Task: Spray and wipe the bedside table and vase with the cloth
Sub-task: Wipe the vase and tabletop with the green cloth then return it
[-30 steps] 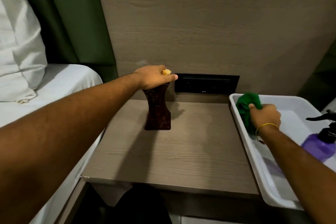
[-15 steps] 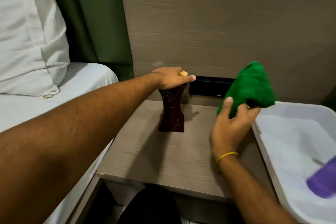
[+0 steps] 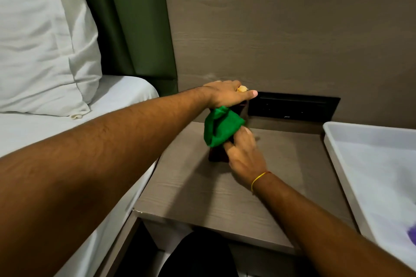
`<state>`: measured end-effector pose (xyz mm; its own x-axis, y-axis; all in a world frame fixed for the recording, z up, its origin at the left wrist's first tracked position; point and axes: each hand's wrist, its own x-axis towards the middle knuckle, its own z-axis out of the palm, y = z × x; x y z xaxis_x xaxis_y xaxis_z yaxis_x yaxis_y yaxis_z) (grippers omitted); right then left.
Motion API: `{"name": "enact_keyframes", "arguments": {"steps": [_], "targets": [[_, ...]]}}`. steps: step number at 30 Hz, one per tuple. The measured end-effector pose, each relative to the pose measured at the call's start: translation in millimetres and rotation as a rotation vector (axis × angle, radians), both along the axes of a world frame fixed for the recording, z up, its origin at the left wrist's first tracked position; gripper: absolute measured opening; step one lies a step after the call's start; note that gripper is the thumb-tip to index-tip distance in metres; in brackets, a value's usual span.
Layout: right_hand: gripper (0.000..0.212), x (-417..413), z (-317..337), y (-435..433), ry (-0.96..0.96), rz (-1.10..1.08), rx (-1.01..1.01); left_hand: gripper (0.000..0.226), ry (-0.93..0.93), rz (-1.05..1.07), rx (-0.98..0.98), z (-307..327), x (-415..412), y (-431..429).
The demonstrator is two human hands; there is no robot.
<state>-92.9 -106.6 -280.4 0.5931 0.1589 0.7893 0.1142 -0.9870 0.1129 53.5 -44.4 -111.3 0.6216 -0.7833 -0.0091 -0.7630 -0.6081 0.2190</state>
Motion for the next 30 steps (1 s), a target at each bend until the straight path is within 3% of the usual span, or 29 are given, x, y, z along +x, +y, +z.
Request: {"name": "enact_keyframes", "arguments": {"steps": [9, 16, 22, 30], "targets": [[0.027, 5.4, 7.7, -29.1, 0.121, 0.141, -0.258, 0.060, -0.017, 0.000, 0.004, -2.1, 2.4, 2.1], [0.026, 5.8, 40.9, -33.8, -0.099, 0.145, -0.340, 0.064, -0.014, -0.005, 0.007, -2.7, 3.7, 1.2], [0.026, 4.6, 43.7, -40.2, -0.078, 0.137, -0.448, 0.065, -0.001, -0.001, 0.013, -3.5, 5.3, -0.3], [0.045, 3.1, 16.7, -60.6, 0.287, 0.260, -0.432, 0.075, 0.006, 0.003, 0.025, -4.2, 10.1, -1.4]]}}
